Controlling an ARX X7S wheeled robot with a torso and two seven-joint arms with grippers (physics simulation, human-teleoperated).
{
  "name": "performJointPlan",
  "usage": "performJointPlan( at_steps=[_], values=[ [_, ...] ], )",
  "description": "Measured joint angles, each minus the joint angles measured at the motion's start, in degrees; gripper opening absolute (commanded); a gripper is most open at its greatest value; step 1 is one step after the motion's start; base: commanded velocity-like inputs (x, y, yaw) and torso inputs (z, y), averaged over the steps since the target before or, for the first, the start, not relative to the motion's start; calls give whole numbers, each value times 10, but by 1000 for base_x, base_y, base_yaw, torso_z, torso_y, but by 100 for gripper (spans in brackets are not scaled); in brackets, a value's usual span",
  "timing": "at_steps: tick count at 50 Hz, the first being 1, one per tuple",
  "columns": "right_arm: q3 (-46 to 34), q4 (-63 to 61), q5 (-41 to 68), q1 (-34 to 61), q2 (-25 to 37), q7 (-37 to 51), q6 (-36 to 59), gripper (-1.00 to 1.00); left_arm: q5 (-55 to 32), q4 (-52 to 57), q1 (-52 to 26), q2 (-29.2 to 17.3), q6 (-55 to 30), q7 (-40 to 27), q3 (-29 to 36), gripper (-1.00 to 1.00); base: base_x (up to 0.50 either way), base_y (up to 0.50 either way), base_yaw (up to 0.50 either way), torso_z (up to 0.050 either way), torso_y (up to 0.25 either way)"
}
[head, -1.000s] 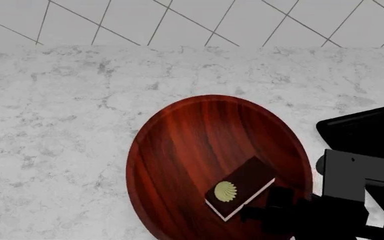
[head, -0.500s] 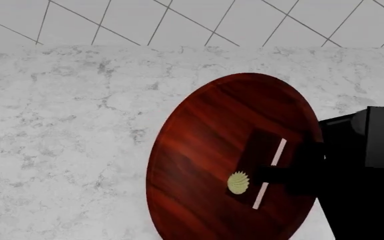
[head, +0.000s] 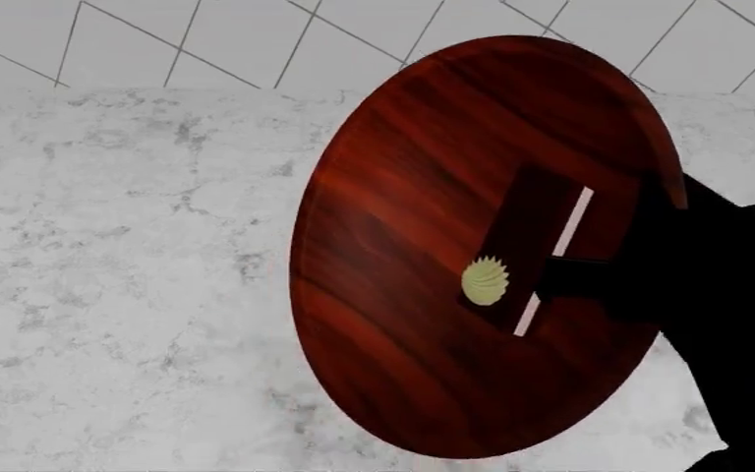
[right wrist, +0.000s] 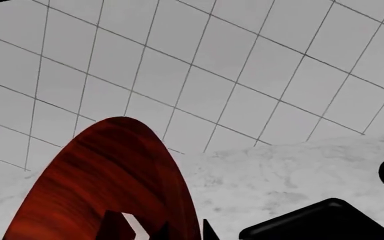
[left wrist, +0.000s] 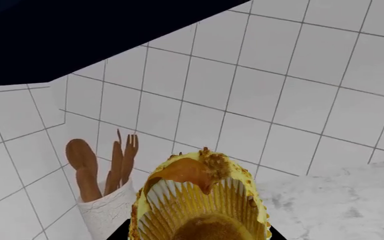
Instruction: Pick up the bowl with cake and place it on the tray. Pick up the cupcake and place it on the tray.
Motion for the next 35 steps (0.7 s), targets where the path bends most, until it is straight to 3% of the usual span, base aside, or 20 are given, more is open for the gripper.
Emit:
performJointPlan(
  at_steps=[17, 35],
  values=[
    [38, -28, 199, -10, 0, 199, 0, -100, 1, -9, 1, -8, 15, 3, 9, -100, 0, -500, 0, 0, 2],
    [61, -36, 293, -19, 0, 290, 0, -100, -3, -10, -3, -12, 15, 2, 13, -100, 0, -500, 0, 1, 1]
  ],
)
